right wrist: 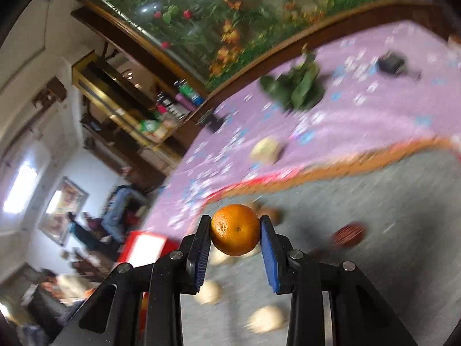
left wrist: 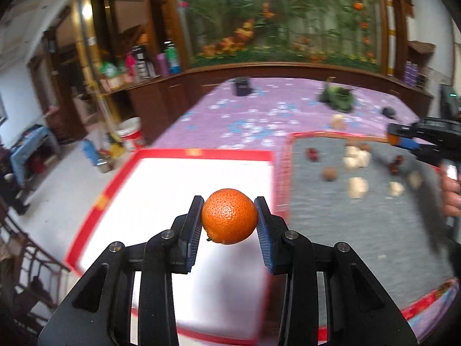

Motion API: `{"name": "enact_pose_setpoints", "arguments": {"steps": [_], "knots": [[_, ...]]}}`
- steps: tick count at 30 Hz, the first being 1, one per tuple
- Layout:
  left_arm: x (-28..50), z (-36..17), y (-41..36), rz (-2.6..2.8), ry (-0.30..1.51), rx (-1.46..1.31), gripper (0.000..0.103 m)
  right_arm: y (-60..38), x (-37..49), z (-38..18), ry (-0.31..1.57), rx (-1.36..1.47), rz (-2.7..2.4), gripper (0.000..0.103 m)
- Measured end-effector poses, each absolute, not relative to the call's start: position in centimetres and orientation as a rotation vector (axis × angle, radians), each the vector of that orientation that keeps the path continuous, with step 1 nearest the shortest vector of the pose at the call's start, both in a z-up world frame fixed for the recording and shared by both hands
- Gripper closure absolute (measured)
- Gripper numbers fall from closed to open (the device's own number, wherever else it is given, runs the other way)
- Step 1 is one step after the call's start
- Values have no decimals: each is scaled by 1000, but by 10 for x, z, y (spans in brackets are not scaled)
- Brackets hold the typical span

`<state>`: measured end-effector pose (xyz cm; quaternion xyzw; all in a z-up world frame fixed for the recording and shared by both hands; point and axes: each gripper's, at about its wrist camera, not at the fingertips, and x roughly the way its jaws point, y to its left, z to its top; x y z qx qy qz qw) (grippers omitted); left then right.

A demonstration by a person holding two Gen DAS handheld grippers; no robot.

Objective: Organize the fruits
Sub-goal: 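Carry the orange to the white tray and open the left gripper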

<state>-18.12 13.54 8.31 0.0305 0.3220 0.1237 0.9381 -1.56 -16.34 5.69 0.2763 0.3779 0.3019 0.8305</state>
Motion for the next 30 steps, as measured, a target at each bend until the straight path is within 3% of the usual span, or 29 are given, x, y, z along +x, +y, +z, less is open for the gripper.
{"name": "enact_pose_setpoints", "arguments": {"steps": [14, 26, 30], "knots": [[-197, 53, 199, 394, 685, 17, 68, 79, -118, 70, 860, 243, 988, 71], [-193, 40, 216, 479, 729, 49, 68, 131, -136, 45, 905, 17, 890, 70], [-195, 43, 214, 474, 727, 47, 67, 127, -136, 48, 891, 4, 873, 64]]}}
